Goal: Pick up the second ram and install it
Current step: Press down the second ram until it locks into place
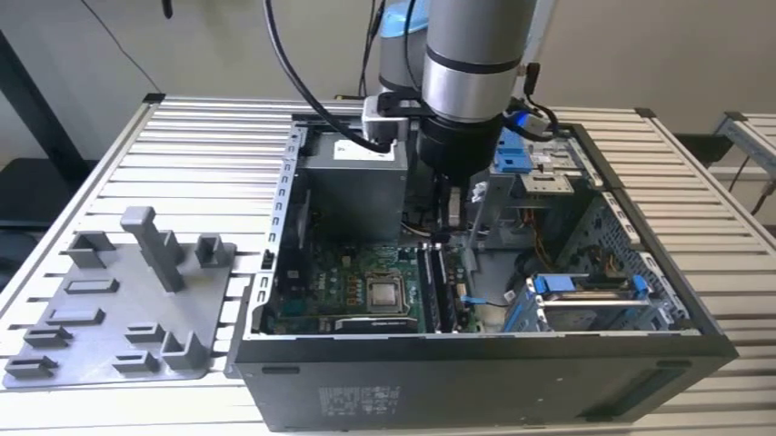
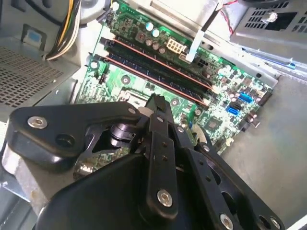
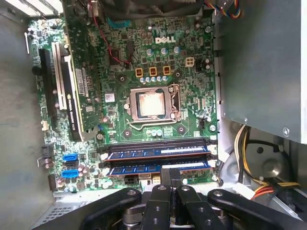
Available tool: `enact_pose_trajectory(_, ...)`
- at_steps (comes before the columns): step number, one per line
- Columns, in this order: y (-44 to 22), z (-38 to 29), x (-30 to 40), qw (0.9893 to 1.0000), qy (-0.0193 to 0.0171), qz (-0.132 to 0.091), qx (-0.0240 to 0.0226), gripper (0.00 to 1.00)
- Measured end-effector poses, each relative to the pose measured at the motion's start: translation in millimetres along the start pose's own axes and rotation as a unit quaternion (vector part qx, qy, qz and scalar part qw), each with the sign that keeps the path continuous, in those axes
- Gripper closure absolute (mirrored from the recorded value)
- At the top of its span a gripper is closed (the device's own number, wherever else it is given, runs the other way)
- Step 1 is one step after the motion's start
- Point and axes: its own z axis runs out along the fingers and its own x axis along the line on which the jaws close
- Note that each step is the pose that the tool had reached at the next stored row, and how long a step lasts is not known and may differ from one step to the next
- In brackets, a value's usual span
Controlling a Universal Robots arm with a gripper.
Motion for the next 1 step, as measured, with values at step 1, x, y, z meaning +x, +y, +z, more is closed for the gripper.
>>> enact_pose_trajectory(1,0.0,0.0,0.0,1.0000,0.0000,0.000,0.0000,0.89)
